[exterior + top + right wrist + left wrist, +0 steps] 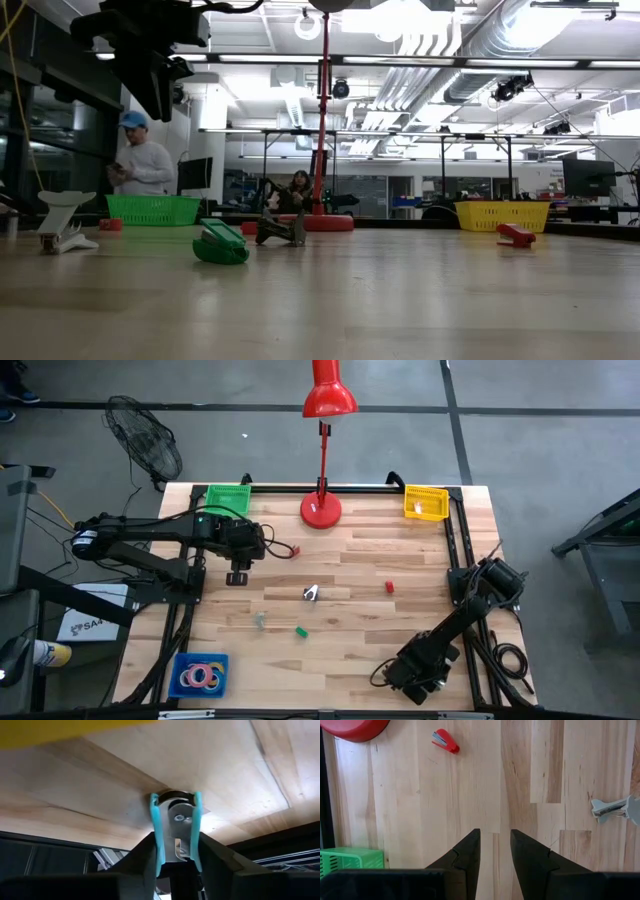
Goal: Pick and place Stapler, Stapler remover, tape
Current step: Put the light blue staple remover into the yellow basket, then put the bottom right red stapler into the green basket
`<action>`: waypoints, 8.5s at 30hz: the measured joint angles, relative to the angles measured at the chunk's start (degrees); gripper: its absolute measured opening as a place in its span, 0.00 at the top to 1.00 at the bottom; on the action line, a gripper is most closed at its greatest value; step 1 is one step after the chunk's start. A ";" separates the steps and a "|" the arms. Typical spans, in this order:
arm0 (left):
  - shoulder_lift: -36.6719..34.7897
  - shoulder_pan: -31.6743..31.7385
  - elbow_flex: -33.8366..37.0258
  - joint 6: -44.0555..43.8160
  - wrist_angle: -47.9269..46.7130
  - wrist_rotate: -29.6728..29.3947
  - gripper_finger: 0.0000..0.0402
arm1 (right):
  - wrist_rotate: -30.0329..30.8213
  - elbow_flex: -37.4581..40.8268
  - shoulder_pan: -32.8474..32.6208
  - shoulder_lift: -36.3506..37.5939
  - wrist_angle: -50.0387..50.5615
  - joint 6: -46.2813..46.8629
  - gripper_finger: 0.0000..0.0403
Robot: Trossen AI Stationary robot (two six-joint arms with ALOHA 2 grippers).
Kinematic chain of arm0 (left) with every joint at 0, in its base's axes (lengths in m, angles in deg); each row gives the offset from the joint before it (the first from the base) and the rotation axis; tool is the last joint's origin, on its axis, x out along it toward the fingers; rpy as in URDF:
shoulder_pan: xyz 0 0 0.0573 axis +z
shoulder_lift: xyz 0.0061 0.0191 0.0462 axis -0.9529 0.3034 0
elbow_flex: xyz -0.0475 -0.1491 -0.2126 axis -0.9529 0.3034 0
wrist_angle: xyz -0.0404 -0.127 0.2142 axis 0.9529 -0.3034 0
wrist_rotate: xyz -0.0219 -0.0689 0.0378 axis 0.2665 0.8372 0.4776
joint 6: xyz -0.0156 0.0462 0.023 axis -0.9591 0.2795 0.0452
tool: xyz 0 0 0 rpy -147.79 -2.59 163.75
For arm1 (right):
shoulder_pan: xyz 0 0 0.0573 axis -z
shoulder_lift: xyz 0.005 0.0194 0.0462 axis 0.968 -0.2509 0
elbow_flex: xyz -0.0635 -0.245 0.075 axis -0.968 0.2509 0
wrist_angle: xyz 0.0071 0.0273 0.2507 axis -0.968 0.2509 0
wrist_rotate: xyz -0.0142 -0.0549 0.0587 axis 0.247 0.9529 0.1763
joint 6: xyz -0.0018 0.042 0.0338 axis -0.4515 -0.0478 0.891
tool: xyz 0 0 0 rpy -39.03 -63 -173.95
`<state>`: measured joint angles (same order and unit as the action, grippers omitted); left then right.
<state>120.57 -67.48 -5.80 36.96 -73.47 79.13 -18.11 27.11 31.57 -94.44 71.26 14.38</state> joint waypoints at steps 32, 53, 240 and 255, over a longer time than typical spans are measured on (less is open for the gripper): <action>0.02 0.00 0.00 -5.01 2.17 3.13 0.74 | 49.66 0.02 22.65 34.64 24.71 -9.93 0.79; 0.02 0.02 0.02 -3.43 14.43 0.55 0.74 | 46.75 0.02 90.71 35.53 24.01 -62.73 0.79; 0.02 0.00 0.00 -0.21 14.95 -0.43 0.74 | 77.62 26.21 11.27 19.10 -15.33 10.38 0.44; 0.02 0.00 0.00 0.92 14.99 -0.79 0.74 | 84.98 26.38 11.21 14.94 -17.39 13.54 0.44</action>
<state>120.59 -67.48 -5.80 37.88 -58.48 78.33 66.87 53.49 42.77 -79.50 53.87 27.92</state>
